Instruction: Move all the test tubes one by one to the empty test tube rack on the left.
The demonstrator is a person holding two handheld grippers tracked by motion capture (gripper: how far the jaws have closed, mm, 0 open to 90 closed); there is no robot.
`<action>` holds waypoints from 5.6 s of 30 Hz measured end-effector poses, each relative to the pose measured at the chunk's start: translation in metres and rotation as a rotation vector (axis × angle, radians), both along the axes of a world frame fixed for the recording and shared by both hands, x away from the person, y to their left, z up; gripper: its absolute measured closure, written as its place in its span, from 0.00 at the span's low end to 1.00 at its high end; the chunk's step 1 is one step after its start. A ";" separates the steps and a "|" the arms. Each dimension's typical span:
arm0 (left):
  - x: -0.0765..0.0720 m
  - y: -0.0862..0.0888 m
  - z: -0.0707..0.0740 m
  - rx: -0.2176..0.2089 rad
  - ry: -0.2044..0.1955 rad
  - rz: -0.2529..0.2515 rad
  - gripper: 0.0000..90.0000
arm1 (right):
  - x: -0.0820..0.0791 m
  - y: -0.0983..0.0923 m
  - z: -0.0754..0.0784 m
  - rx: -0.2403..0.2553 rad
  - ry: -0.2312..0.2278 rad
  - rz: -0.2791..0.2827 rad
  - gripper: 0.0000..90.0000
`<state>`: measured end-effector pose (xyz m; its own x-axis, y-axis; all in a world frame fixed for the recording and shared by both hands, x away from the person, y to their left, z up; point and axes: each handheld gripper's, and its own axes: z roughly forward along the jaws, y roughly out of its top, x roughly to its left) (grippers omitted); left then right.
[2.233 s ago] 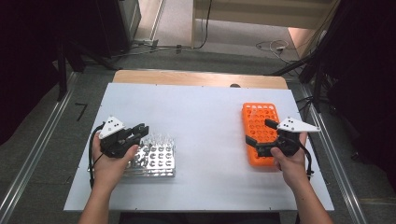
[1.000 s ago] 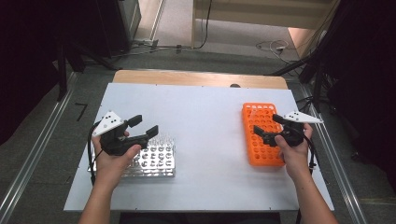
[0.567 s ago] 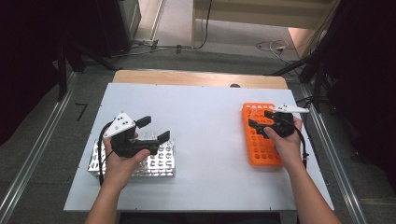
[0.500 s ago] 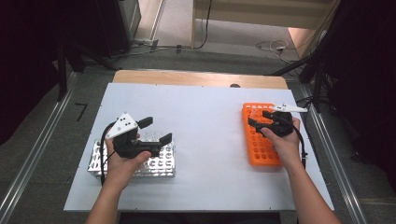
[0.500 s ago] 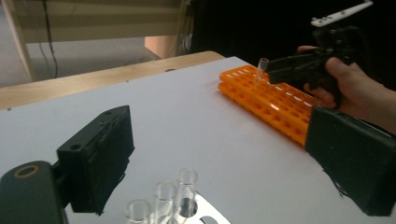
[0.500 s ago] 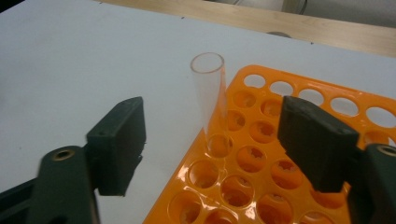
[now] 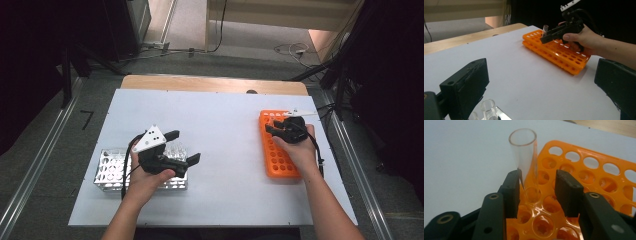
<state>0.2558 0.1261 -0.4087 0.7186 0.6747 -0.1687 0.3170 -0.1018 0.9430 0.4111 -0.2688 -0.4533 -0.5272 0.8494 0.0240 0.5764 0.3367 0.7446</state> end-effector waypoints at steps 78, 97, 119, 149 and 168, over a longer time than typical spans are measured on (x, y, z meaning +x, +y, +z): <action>-0.001 -0.054 0.011 0.038 -0.058 -0.042 0.18 | -0.113 0.059 0.055 0.156 -0.103 0.340 0.82; -0.010 -0.078 0.012 0.048 -0.079 -0.094 0.56 | -0.137 0.101 0.048 0.112 -0.080 0.475 0.82; -0.014 -0.084 0.011 0.049 -0.088 -0.106 0.82 | -0.146 0.113 0.050 0.097 -0.088 0.518 0.82; -0.012 -0.062 0.020 0.030 -0.103 -0.046 0.84 | -0.144 0.109 0.055 0.134 -0.120 0.517 0.10; -0.016 -0.018 0.030 0.016 -0.117 0.059 0.84 | -0.129 0.073 0.054 0.186 -0.170 0.479 0.00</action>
<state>0.2394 0.1077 -0.3789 0.6917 0.7182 -0.0752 0.2110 -0.1014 0.9722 0.2821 -0.1960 -0.3991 -0.8640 0.5025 0.0315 0.2568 0.3859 0.8861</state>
